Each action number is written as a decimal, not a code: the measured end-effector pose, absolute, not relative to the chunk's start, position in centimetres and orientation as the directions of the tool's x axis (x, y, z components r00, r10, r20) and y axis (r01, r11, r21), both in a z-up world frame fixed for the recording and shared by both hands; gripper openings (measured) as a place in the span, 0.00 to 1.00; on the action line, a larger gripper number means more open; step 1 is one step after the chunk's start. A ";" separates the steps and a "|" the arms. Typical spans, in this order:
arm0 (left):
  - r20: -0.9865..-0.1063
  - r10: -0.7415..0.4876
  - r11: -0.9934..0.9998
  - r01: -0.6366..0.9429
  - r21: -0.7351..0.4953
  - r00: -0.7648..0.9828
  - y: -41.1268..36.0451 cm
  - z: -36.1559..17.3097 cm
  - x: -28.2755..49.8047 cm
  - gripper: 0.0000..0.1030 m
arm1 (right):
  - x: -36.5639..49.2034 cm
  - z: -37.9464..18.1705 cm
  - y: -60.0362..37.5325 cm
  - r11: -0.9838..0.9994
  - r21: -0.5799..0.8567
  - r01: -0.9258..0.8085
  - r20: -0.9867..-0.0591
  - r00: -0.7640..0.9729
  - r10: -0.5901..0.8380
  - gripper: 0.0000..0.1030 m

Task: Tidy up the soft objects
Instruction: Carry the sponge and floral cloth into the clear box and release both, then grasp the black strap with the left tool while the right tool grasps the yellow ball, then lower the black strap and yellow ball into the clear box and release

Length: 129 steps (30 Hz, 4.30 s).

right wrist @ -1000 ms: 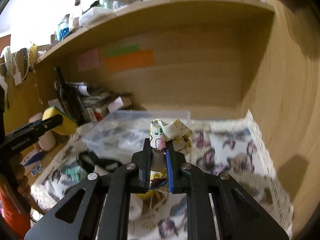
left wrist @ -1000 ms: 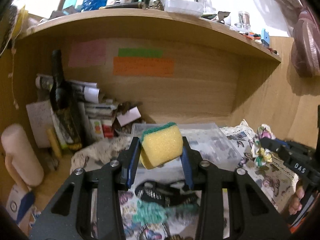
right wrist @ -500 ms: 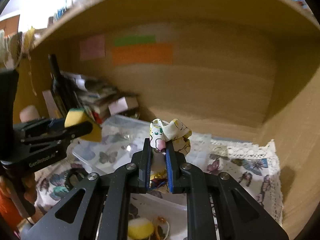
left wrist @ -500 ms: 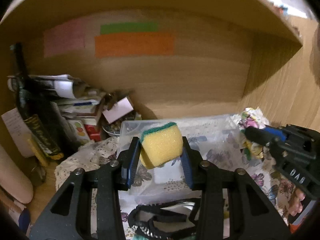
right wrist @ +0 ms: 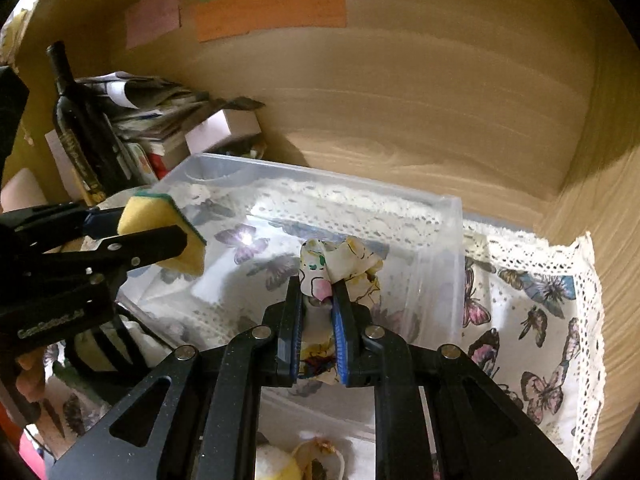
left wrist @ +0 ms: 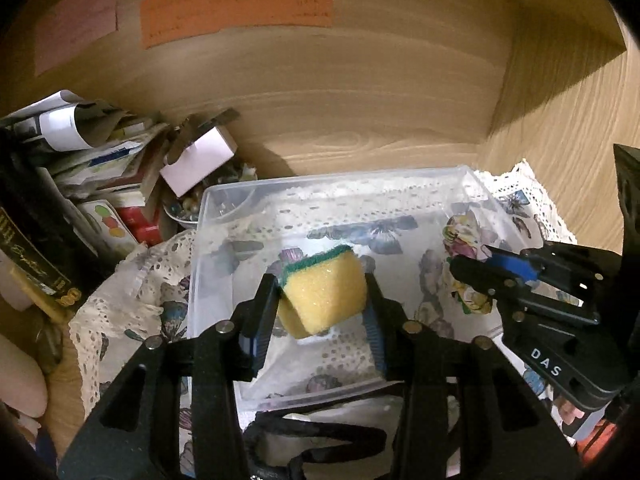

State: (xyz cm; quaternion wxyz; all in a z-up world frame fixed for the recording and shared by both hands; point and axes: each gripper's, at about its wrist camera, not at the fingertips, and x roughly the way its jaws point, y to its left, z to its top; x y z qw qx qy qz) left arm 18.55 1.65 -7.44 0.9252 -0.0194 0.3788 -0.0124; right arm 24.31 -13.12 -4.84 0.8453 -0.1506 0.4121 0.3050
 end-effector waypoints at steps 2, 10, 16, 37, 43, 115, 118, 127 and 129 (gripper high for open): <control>-0.699 -0.039 0.999 0.010 -0.045 0.714 1.6 -7.4 18.4 0.55 | 24.5 -5.1 -13.0 0.774 0.000 -0.633 -0.795 0.470 0.384 0.20; -0.645 -0.030 0.999 0.003 -0.042 0.763 1.7 -5.1 16.8 0.75 | 23.8 -4.1 -13.4 0.780 -0.010 -0.626 -0.763 0.509 0.399 0.56; -0.553 -0.012 1.000 -0.005 -0.029 0.833 1.8 -2.1 13.4 0.95 | 22.1 -0.7 -14.9 0.784 -0.030 -0.620 -0.679 0.589 0.439 0.70; -0.626 0.010 0.999 -0.038 -0.030 0.780 3.7 -8.7 7.7 0.75 | 15.3 -2.5 -18.0 0.770 0.007 -0.638 -0.669 0.569 0.478 0.60; -0.670 -0.037 0.995 -0.031 -0.090 0.742 4.0 -11.2 8.2 0.74 | 16.8 -5.5 -18.6 0.780 0.082 -0.620 -0.744 0.482 0.462 0.47; -0.634 0.015 1.000 -0.009 0.013 0.773 1.0 -8.2 19.9 0.39 | 23.8 -4.9 -14.9 0.778 0.031 -0.627 -0.752 0.498 0.431 0.37; -0.642 0.005 1.000 -0.014 -0.010 0.767 1.3 -8.2 19.6 0.52 | 23.8 -5.1 -14.8 0.782 0.020 -0.623 -0.754 0.504 0.421 0.46; -0.598 -0.042 0.998 0.008 -0.059 0.800 1.7 -5.4 16.6 0.75 | 22.9 -3.5 -15.3 0.779 -0.015 -0.627 -0.708 0.556 0.434 0.58; -0.570 -0.043 0.998 0.008 -0.065 0.820 1.9 -4.3 15.3 0.80 | 22.5 -2.7 -15.5 0.778 -0.018 -0.628 -0.693 0.569 0.444 0.64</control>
